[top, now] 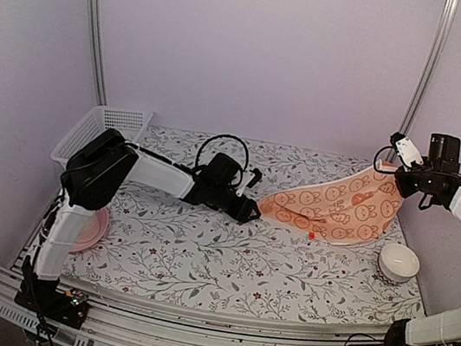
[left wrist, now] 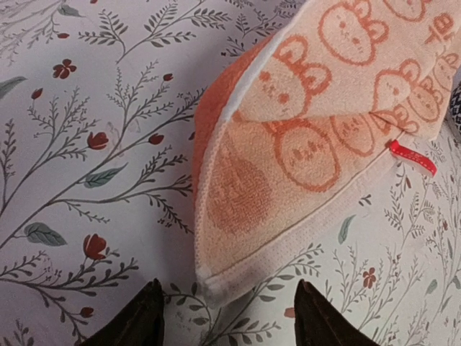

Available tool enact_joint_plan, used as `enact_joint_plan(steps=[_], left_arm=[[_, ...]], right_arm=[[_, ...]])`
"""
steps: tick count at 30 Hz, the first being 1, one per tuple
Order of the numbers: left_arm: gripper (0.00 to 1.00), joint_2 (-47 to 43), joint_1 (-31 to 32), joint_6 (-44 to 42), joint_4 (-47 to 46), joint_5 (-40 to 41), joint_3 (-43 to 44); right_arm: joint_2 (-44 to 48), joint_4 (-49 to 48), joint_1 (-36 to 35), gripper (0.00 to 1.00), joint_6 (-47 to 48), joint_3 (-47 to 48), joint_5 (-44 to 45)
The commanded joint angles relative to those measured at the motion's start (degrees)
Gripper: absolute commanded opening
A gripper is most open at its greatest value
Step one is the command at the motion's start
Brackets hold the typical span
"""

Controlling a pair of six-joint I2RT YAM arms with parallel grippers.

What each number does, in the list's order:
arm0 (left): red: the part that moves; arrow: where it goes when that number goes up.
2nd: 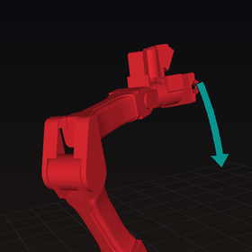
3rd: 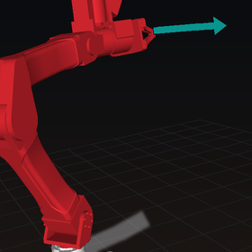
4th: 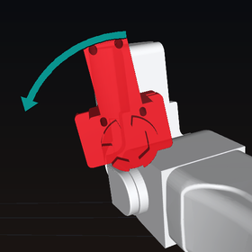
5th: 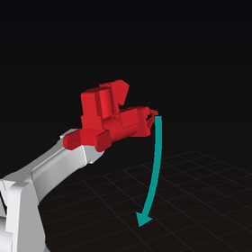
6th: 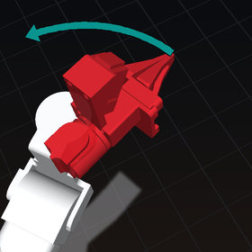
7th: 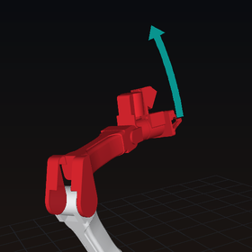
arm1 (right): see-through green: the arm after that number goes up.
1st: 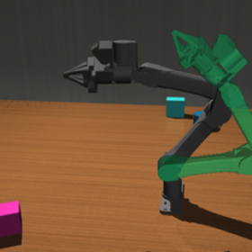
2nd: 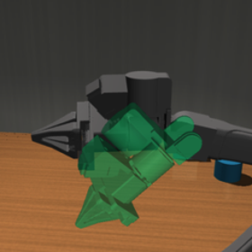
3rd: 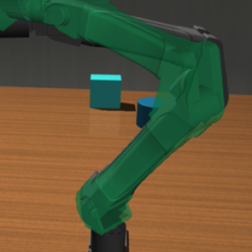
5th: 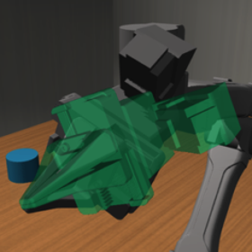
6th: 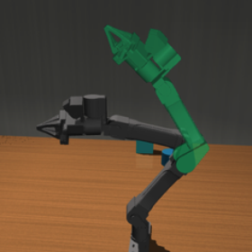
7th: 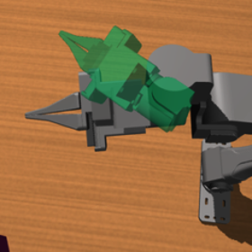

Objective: Roll the towels
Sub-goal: Pick up the towel from the center of the board.

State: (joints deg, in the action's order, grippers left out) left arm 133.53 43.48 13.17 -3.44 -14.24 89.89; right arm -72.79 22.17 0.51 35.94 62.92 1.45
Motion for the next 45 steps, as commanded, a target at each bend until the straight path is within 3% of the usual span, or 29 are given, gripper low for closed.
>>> enact_joint_plan(steps=[1,8,13,17,22,27,30,35,40,45], left_arm=[[0.61,0.7,-0.8,1.2,-0.4,-1.3,0.1],[0.50,2.8,-1.2,3.8,-2.2,-7.2,1.4],[0.39,2.5,-1.4,4.5,-3.1,-5.6,0.7],[0.26,3.3,-1.5,5.1,-3.2,-5.4,1.5],[0.00,3.7,-1.6,5.2,-3.1,-4.7,2.2],[0.00,2.4,-1.6,4.1,-2.8,-2.4,2.1],[0.00,-3.4,-1.3,1.5,-2.4,4.5,-1.2],[0.00,-21.3,0.9,-3.5,-0.9,21.6,-13.1],[0.00,-36.6,5.4,-5.1,2.5,35.3,-24.3],[0.00,-44.7,12.0,-1.2,4.9,44.3,-34.2]], right_arm=[[1.9,-1.8,0.1,0.02,-0.7,-0.9,0.6],[2.2,-2.0,0.1,0.02,-0.6,-1.0,0.4],[2.5,-2.1,0.1,0.02,-0.5,-1.3,0.0],[2.6,-2.1,0.0,0.02,-0.4,-1.4,-0.1],[2.7,-2.2,0.1,0.02,-0.3,-1.5,-0.5],[2.7,-2.2,0.0,0.02,0.1,-1.7,-2.5],[3.5,-1.5,0.0,0.02,1.4,-2.1,-8.3],[3.8,-0.2,-3.9,0.02,4.6,-3.7,-20.1],[-2.0,-0.3,-12.0,0.02,7.3,-5.4,-23.8],[-13.4,0.8,-17.3,0.02,5.4,-3.6,-21.2]])
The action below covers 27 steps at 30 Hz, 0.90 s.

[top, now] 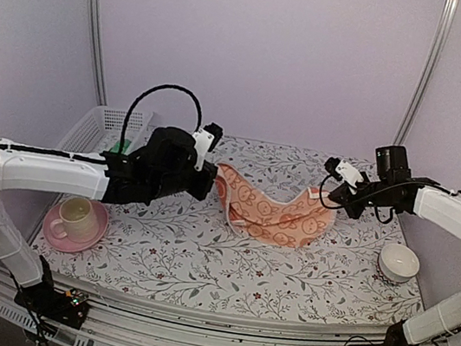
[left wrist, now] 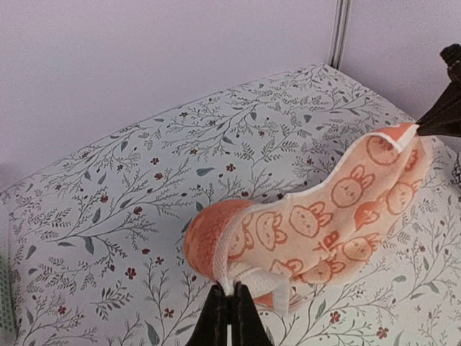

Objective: Roll the towels
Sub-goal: Pick up the towel from the center of the board.

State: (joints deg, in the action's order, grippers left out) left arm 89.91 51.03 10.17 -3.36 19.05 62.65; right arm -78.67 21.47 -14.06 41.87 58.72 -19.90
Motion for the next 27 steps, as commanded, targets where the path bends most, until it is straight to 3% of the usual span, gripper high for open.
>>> enact_joint_plan(steps=[1,4,8,14,17,27], left_arm=[[0.00,-1.3,5.9,2.9,5.6,12.9,-8.2],[0.00,-0.6,9.9,6.2,9.1,19.2,-9.8],[0.00,1.9,13.2,8.1,9.6,20.9,-10.4],[0.00,6.3,14.6,8.4,9.7,21.7,-8.6],[0.00,8.2,14.9,8.9,9.3,21.4,-8.3],[0.00,10.3,15.5,9.8,9.2,21.9,-8.1]], right_arm=[[-9.8,1.5,-3.3,0.02,-0.8,1.2,2.2],[-16.2,1.6,-3.8,0.02,-3.2,3.0,7.8],[-22.1,1.0,-4.1,0.05,-6.3,5.1,15.6],[-23.4,-0.6,-5.6,0.35,-5.8,7.0,22.6],[-22.9,-0.9,-6.4,0.40,-5.2,8.5,25.0],[-26.2,11.3,-6.4,0.44,-6.7,17.7,8.8]])
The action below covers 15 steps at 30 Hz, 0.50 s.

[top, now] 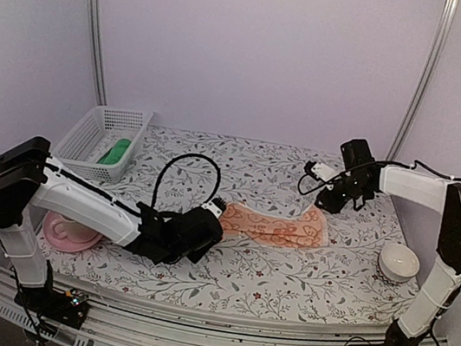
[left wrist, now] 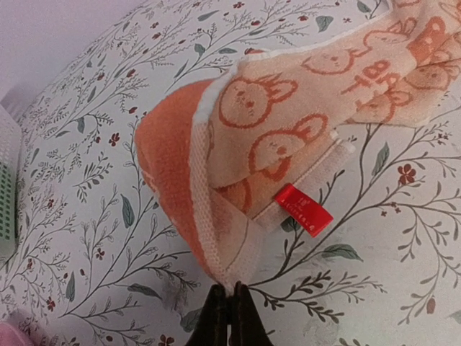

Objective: Roll the towels
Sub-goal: Pick up the towel from the center of the board.

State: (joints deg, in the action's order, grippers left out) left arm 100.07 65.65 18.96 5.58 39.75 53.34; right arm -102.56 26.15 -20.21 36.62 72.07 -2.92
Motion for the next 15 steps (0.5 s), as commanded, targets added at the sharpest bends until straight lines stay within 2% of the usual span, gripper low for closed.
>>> enact_joint_plan(steps=[1,8,15], left_arm=[[0.00,0.1,1.0,0.9,0.2,1.2,1.3],[0.00,0.3,1.6,1.2,0.0,1.3,1.3],[0.00,1.0,1.8,1.6,-0.5,1.2,1.1]], right_arm=[[-3.2,8.0,-0.1,0.45,-1.6,5.5,-9.4],[-10.5,15.2,3.3,0.45,-4.4,15.8,-15.8],[-11.8,16.8,3.5,0.40,-5.0,15.3,-16.6]])
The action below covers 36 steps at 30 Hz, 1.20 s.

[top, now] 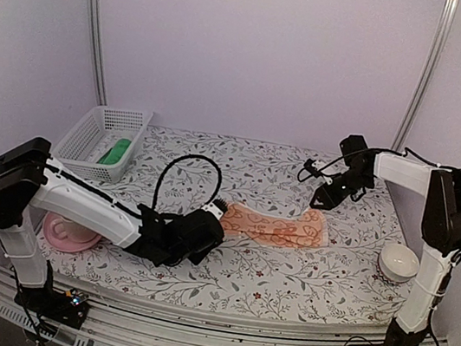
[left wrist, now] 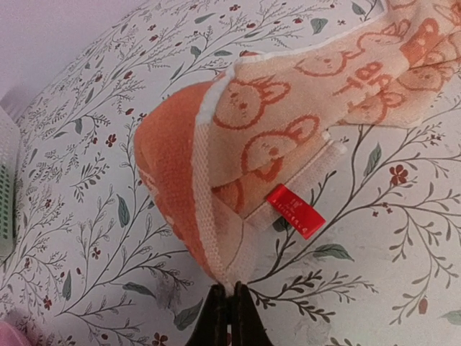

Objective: Roll the towels
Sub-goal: Pick up the towel from the center of the board.

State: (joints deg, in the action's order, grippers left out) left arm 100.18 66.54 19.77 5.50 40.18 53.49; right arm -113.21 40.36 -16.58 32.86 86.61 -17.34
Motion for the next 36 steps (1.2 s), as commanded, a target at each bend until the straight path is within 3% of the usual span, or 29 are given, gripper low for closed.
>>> enact_joint_plan(steps=[1,20,26,28,36], left_arm=[[0.00,1.1,0.9,0.8,-0.5,0.8,1.0],[0.00,4.5,1.7,1.0,-0.7,-0.3,3.0],[0.00,4.6,1.7,1.1,-0.7,-0.3,3.0],[0.00,4.7,1.7,1.1,-0.7,-0.2,3.1],[0.00,4.5,1.8,1.1,-0.5,-0.1,3.0]], right_arm=[[-1.3,2.4,-0.2,0.39,-1.3,0.7,-1.4],[-3.5,-1.6,-1.1,0.29,-2.2,2.2,3.3],[-4.4,-0.9,-1.4,0.20,-2.5,3.3,3.7],[-4.5,-0.8,-1.4,0.13,-2.7,3.5,3.8],[-5.0,-0.6,-1.6,0.11,-3.2,3.7,5.8]])
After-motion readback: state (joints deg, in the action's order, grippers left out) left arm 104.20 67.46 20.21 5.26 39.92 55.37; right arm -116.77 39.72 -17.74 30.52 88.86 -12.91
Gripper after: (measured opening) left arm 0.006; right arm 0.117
